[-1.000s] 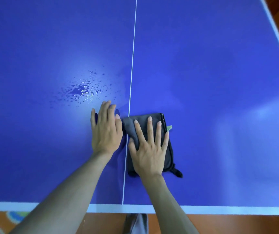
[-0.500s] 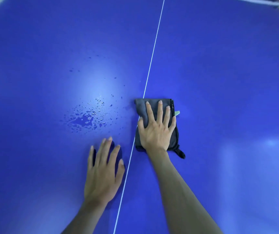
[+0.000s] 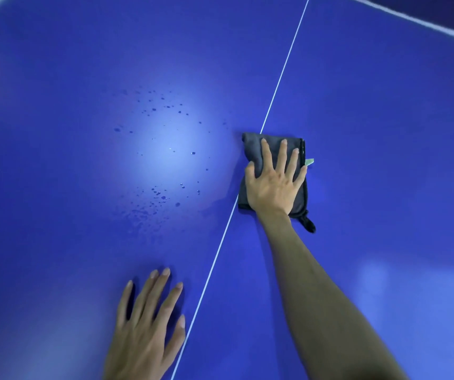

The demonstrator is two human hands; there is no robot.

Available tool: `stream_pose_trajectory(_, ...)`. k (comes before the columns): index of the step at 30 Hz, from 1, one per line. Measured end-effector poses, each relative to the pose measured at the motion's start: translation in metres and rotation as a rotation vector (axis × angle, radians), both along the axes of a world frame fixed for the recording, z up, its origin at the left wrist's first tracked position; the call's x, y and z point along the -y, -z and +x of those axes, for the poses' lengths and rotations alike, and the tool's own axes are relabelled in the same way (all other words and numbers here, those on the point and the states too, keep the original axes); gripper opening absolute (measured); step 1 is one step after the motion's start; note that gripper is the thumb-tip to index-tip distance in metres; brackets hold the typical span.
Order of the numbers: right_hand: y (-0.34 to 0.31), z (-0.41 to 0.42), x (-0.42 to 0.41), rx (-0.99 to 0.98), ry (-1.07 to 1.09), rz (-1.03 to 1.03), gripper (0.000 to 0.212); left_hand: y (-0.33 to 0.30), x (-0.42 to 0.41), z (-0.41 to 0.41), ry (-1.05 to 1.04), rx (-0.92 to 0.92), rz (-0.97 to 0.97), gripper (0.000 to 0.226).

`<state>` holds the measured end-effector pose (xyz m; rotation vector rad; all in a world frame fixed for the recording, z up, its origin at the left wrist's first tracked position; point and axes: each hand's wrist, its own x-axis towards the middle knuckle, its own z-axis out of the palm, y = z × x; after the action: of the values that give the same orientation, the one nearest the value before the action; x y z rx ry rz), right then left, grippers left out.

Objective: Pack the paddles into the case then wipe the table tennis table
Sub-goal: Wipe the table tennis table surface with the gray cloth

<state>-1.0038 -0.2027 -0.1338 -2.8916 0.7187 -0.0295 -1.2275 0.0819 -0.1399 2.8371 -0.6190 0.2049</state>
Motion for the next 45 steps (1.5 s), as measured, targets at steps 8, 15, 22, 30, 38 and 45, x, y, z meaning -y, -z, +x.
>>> stream_pose_trajectory(8,0.002,0.044,0.031,0.0,-0.077,0.012,0.065,-0.002,-0.001,-0.003,0.024,-0.047,0.03,0.055)
stream_pose_trajectory(15,0.003,-0.007,0.023,0.022,-0.132,-0.025,0.065,-0.011,0.001,-0.005,0.016,-0.106,0.064,0.052)
stream_pose_trajectory(22,0.001,-0.14,-0.018,0.037,-0.134,-0.034,0.063,-0.013,0.004,-0.007,0.008,-0.068,0.081,0.052)
stream_pose_trajectory(30,-0.003,-0.321,-0.077,0.025,-0.122,-0.006,0.063,-0.017,0.012,-0.018,0.071,0.017,0.28,0.052)
stream_pose_trajectory(38,-0.007,-0.483,-0.135,0.053,-0.037,0.015,0.065,-0.021,0.031,-0.075,0.072,-0.009,0.075,0.049)
stream_pose_trajectory(45,-0.001,-0.498,-0.142,0.02,-0.021,-0.002,0.07,-0.027,0.039,-0.057,0.133,0.024,0.047,0.046)
